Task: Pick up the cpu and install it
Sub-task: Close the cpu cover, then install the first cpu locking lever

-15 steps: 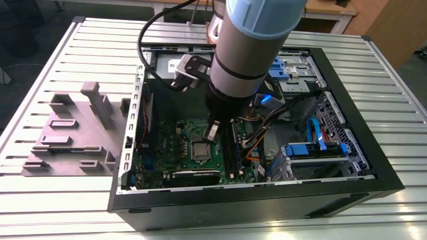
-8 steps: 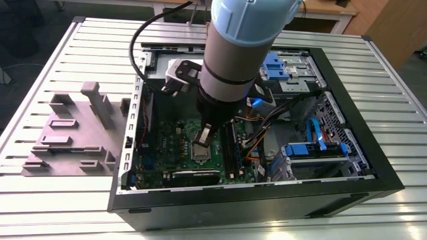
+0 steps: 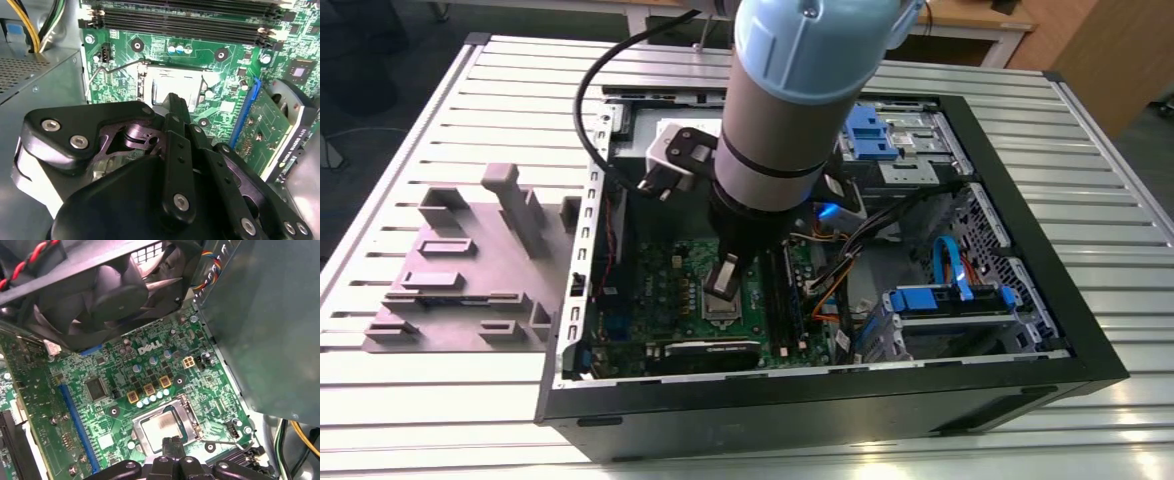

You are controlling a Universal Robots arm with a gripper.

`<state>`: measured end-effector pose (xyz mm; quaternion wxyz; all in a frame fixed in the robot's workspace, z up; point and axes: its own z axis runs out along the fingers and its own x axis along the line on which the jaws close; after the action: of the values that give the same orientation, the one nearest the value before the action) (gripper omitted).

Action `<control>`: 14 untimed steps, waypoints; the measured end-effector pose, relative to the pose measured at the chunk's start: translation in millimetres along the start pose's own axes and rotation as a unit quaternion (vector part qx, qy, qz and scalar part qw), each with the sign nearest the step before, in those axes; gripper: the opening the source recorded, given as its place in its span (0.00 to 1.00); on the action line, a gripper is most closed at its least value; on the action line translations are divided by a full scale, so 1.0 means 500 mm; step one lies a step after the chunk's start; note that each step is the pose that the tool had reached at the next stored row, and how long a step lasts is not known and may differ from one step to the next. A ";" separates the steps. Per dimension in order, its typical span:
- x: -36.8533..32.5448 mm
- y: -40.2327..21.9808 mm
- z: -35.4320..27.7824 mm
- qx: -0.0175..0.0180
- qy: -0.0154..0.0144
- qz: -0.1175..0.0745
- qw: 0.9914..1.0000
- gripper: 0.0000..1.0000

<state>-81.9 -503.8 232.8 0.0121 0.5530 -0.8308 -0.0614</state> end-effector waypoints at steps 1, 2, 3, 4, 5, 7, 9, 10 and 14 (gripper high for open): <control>0.000 0.000 0.000 0.000 0.000 0.000 1.000 0.10; 0.000 0.000 0.000 0.000 0.000 0.000 1.000 0.10; 0.000 0.000 0.000 0.000 0.000 0.000 1.000 0.10; 0.004 -0.002 0.000 0.000 0.000 0.000 1.000 0.10; 0.006 -0.002 -0.001 0.000 0.000 0.000 1.000 0.10; 0.006 -0.002 -0.001 0.000 0.000 0.000 1.000 0.10; 0.006 -0.002 -0.001 0.000 0.000 0.000 1.000 0.10; 0.006 -0.002 -0.001 0.000 0.000 0.000 1.000 0.10; 0.006 -0.002 -0.001 0.000 0.000 0.000 1.000 0.10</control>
<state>-82.1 -507.1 233.2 0.0120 0.5530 -0.8308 -0.0615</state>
